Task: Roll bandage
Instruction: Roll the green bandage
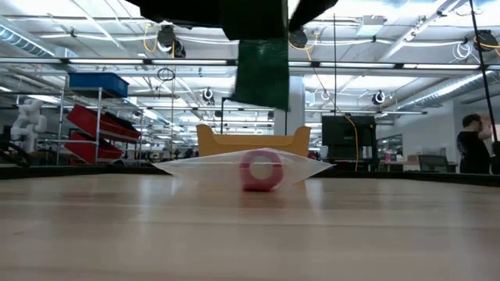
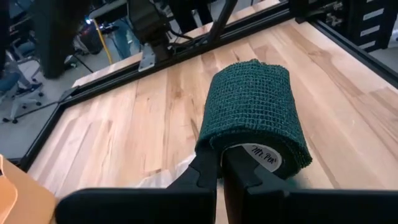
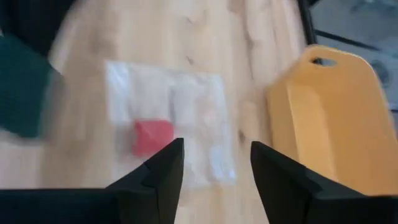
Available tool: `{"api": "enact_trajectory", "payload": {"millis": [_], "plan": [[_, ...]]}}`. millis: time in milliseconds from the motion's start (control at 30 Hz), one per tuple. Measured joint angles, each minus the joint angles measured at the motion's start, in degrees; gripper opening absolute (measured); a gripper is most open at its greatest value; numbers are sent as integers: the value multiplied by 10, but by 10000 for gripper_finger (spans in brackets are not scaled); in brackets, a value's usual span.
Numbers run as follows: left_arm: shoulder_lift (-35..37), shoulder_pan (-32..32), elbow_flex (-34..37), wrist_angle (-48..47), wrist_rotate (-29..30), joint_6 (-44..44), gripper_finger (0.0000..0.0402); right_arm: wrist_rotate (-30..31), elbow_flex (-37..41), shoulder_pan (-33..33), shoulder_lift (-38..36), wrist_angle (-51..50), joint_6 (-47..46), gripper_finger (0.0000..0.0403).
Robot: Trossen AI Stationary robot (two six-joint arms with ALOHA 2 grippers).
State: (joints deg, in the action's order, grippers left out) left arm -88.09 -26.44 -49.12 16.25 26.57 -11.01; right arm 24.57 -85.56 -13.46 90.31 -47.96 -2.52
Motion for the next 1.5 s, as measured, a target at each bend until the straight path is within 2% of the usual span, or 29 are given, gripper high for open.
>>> {"api": "enact_trajectory", "payload": {"millis": [133, 467, 667, 800, 900, 1067, 1300, 1400, 1500], "plan": [[0, -3, 0, 0, 0, 1, 2, 36, 78, -25, -14, 70, -7, 166], [0, -2, 0, 19, 0, 17, 2, 38, 363, -76, -67, 470, -21, 149], [0, -2, 0, 35, 0, 32, 2, 38, 490, -100, -57, 700, -47, 149], [0, -2, -1, 45, 0, 33, 2, 50, 557, -117, -7, 910, -38, 148], [0, -2, -1, 45, 1, 47, 2, 63, 575, -125, 40, 994, -16, 148], [0, 2, -1, 58, 6, 47, 2, 6, 569, -125, 102, 1063, -18, 148], [0, 13, -2, 59, 6, 47, 2, -7, 556, -119, 154, 1141, -9, 146], [0, 15, -2, 59, 6, 47, 2, -7, 542, -108, 163, 1143, -14, 129], [0, 17, -7, 56, 6, 46, 2, -12, 527, -98, 176, 1140, -14, 91]]}}
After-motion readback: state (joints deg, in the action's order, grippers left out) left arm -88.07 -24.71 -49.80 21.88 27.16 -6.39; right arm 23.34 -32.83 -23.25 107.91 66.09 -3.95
